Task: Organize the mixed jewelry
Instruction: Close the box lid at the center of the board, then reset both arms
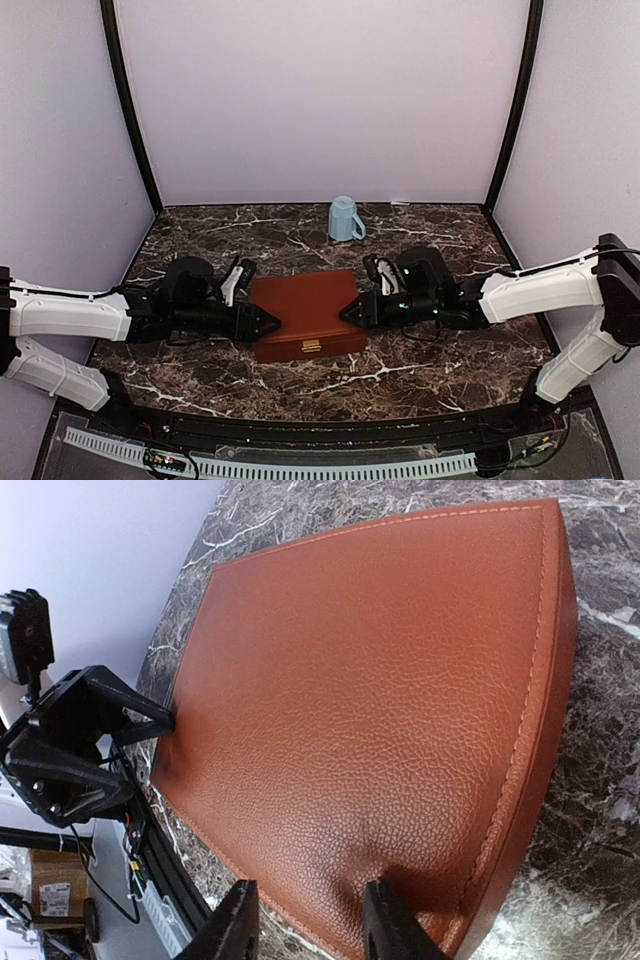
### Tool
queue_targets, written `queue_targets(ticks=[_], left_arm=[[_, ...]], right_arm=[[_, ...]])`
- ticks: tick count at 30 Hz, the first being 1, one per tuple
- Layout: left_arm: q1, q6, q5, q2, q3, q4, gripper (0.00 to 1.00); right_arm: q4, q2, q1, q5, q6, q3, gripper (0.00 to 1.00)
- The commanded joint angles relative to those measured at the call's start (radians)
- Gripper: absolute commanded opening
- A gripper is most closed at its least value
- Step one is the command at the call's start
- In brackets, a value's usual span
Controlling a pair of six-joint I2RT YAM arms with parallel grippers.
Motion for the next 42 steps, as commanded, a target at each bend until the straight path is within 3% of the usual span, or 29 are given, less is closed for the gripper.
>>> queue_targets(ticks=[1,3,6,8,18,26,28,33,35,42], left_arm=[[0.000,0.043,-0.046,0.023,0.038,-0.092,0.73],[0.002,0.070,-0.073,0.041,0.088,-0.082,0.86],[0.033,0.119,-0.099,0.115,0.179,-0.066,0.91],[0.111,0.142,-0.093,0.175,0.226,-0.051,0.92],[0.504,0.254,-0.133,0.362,0.264,0.183,0.92],[0.830,0.235,-0.157,0.216,0.067,0.404,0.93],[0.865,0.252,-0.218,0.142,-0.020,0.436,0.94],[0.873,0.328,-0.549,-0.027,-0.146,0.448,0.96],[0.873,0.363,-0.590,-0.055,-0.202,0.511,0.96],[0.869,0.477,-0.391,0.048,-0.321,0.933,0.97]], right_arm=[[-0.083,-0.040,0.009,0.080,-0.081,0.044,0.44],[-0.083,-0.054,0.006,0.142,-0.111,0.074,0.58],[-0.073,-0.045,-0.019,0.190,-0.154,0.121,0.77],[-0.059,-0.025,-0.058,0.182,-0.171,0.150,0.82],[0.023,0.036,-0.396,0.203,-0.312,0.132,0.86],[0.113,-0.114,-0.747,0.162,-0.411,-0.016,0.86],[0.153,-0.161,-0.809,0.171,-0.423,-0.065,0.86],[0.285,-0.295,-0.908,0.260,-0.433,-0.228,0.87],[0.355,-0.349,-0.946,0.326,-0.469,-0.316,0.87],[0.572,-0.374,-0.951,0.480,-0.540,-0.468,0.92]])
